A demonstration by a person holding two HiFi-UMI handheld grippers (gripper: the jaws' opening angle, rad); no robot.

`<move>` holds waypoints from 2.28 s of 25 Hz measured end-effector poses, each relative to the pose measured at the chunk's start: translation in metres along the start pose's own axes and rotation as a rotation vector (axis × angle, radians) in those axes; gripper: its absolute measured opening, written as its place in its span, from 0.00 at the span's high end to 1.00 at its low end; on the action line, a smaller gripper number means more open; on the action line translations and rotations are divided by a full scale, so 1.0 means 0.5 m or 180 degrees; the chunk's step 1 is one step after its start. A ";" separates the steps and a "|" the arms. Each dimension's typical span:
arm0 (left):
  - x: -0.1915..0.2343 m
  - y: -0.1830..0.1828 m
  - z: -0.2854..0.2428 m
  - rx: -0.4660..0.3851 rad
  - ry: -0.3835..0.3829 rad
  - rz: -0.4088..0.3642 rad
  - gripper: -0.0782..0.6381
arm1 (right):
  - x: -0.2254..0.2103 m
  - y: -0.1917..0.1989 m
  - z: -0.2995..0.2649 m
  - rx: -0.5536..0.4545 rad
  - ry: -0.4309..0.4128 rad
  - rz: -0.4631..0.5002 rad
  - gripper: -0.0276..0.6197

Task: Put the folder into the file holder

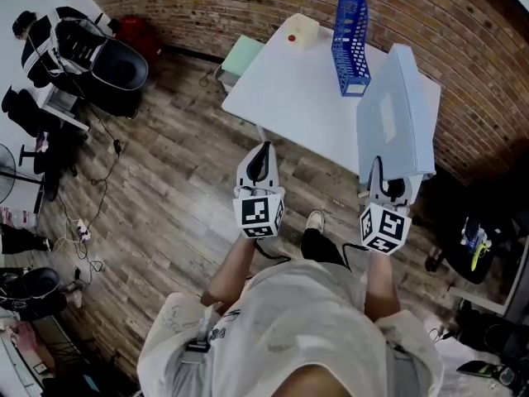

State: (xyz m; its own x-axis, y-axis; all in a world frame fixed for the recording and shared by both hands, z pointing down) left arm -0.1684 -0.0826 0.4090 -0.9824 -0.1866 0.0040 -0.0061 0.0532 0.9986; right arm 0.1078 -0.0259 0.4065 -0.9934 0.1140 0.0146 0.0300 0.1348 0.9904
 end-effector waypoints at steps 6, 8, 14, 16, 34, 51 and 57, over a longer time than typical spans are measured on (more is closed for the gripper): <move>-0.067 0.001 -0.129 0.0083 0.0077 -0.0050 0.87 | -0.103 0.006 -0.089 0.0043 0.0107 -0.0052 0.69; -0.088 0.000 -0.164 0.0106 0.0092 -0.0065 0.87 | -0.134 0.007 -0.110 0.0044 0.0138 -0.0052 0.69; -0.143 -0.012 -0.246 0.0068 0.0117 -0.0127 0.87 | -0.207 0.015 -0.170 0.0037 0.0157 -0.0113 0.69; -0.158 -0.015 -0.267 0.0050 0.0111 -0.0131 0.87 | -0.223 0.014 -0.187 0.0021 0.0131 -0.0116 0.69; -0.146 0.001 -0.337 -0.0075 0.0001 -0.0130 0.87 | -0.252 0.028 -0.286 -0.0118 0.0090 -0.0087 0.69; -0.159 0.023 -0.443 -0.0049 0.0172 -0.0089 0.87 | -0.268 0.020 -0.358 -0.0038 0.0200 0.0036 0.69; -0.163 0.033 -0.442 -0.0015 0.0158 -0.0086 0.87 | -0.274 0.003 -0.355 -0.0063 0.0174 0.0074 0.69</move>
State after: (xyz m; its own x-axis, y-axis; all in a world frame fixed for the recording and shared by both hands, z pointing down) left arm -0.0470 -0.2831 0.4368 -0.9714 -0.2365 -0.0206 -0.0316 0.0429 0.9986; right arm 0.2241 -0.2161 0.4303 -0.9970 0.0628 0.0446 0.0515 0.1131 0.9922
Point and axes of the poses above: the fingertips, and each gripper's own axes: z backward along the fingers, x to its left, y out of its underside, the point moved 3 cm from there along z, backward along the fingers, and after that the axes turned 10 degrees about -y, right-handed, at the moved point
